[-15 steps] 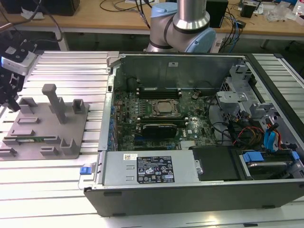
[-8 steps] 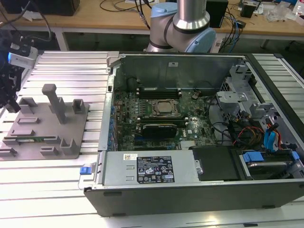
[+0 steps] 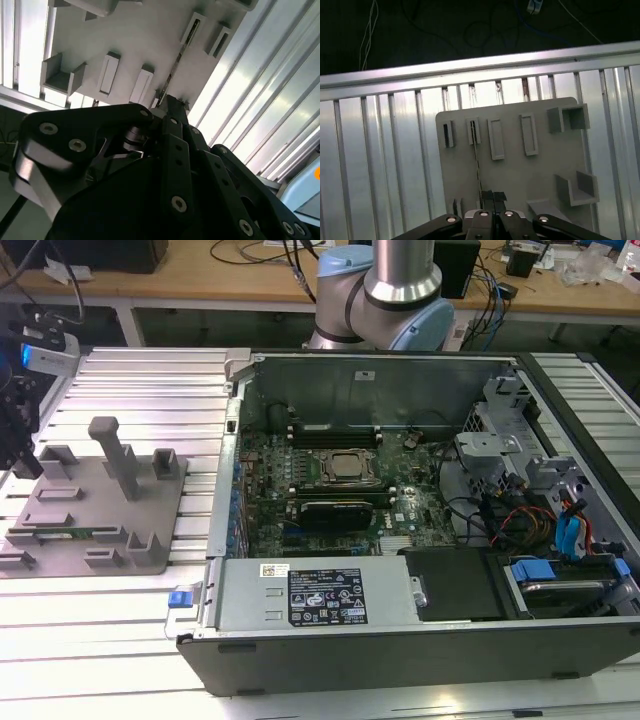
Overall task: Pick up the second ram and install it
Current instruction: 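Pick up the second ram and move it above second insertion slot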
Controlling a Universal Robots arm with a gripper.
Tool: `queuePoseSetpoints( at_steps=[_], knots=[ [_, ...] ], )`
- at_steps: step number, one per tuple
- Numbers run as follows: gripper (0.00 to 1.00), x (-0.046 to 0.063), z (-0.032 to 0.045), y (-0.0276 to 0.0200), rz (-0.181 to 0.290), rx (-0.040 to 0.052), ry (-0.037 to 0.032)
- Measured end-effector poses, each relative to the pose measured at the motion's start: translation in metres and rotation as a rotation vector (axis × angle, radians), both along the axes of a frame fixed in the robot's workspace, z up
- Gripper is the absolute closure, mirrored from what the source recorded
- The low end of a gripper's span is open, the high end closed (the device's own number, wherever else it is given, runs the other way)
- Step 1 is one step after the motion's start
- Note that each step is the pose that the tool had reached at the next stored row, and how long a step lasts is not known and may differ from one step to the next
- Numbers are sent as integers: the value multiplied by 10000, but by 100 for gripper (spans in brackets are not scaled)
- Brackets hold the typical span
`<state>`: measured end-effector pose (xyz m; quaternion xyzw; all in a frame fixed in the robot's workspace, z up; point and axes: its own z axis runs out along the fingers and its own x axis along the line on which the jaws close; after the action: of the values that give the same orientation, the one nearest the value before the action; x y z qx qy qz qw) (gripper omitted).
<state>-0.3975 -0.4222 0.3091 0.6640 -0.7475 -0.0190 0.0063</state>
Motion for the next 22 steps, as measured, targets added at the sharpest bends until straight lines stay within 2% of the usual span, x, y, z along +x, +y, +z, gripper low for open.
queuePoseSetpoints(
  at_steps=[3,7,12,18,22],
  knots=[
    [92,0,-10,0,0,1,-3],
    [92,-5,-77,-3,-2,1,-1],
    [92,-28,-232,-23,-3,0,-1],
    [92,-62,-335,-53,-2,0,0],
    [92,-75,-447,-75,59,1,-1]
  ],
)
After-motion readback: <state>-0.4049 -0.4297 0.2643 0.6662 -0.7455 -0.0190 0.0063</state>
